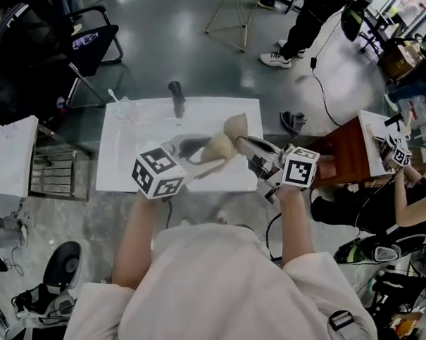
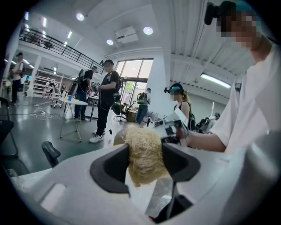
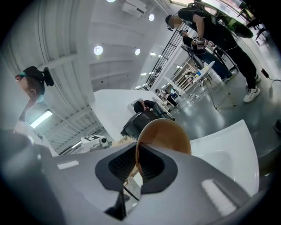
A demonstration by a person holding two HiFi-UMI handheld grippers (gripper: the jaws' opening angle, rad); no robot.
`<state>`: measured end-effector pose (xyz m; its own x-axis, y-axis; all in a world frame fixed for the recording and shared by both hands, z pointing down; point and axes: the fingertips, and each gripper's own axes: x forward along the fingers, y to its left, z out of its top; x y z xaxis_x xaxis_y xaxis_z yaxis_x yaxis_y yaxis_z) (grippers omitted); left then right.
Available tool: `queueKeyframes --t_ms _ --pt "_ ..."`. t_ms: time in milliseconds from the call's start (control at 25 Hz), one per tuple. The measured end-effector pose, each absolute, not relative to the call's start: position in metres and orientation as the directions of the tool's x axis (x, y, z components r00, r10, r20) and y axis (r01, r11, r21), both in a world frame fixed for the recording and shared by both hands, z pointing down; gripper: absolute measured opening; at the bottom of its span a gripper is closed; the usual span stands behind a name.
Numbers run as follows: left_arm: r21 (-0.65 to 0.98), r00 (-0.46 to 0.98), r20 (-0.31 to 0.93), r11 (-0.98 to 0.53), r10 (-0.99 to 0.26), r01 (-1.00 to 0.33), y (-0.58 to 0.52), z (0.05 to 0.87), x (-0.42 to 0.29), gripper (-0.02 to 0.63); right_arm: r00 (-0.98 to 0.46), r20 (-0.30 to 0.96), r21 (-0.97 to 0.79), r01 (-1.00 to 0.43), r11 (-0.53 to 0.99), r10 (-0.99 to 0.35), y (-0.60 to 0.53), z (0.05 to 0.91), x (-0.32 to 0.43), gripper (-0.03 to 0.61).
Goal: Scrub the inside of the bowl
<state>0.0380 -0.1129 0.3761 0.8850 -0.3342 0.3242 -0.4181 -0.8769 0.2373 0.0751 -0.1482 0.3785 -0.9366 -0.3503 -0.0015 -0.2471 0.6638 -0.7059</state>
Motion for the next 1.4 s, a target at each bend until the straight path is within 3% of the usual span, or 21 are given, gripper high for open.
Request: queueKeyframes --t_ms 440,800,1120,1400 --pt "0.162 0.879 0.337 -0.899 -0.337 -0.407 -0.123 0.363 0.046 0.23 -0.956 -0.045 -0.735 -0.164 0.658 -0.288 -0.127 0.383 0.09 0.017" --pt "0.233 0.895 0.316 -0.889 -0.314 -0.394 -0.14 0.362 0.039 0.23 -0.995 -0.007 -0.67 -0.068 0.739 -0.098 -0.084 0.386 0.086 0.018" --pt "0.352 0.897 0.348 -0.849 -0.272 -0.394 -0.136 0.405 0.031 0.232 -0.987 -0.155 -0.616 0.136 0.776 0.05 -0.056 0.359 0.096 0.02" --pt "0.406 0.904 0.334 -0.825 -0.267 -0.393 -0.116 0.42 0.029 0.23 -0.953 -0.303 -0.618 0.194 0.761 -0.003 -0.074 0.336 0.1 0.018"
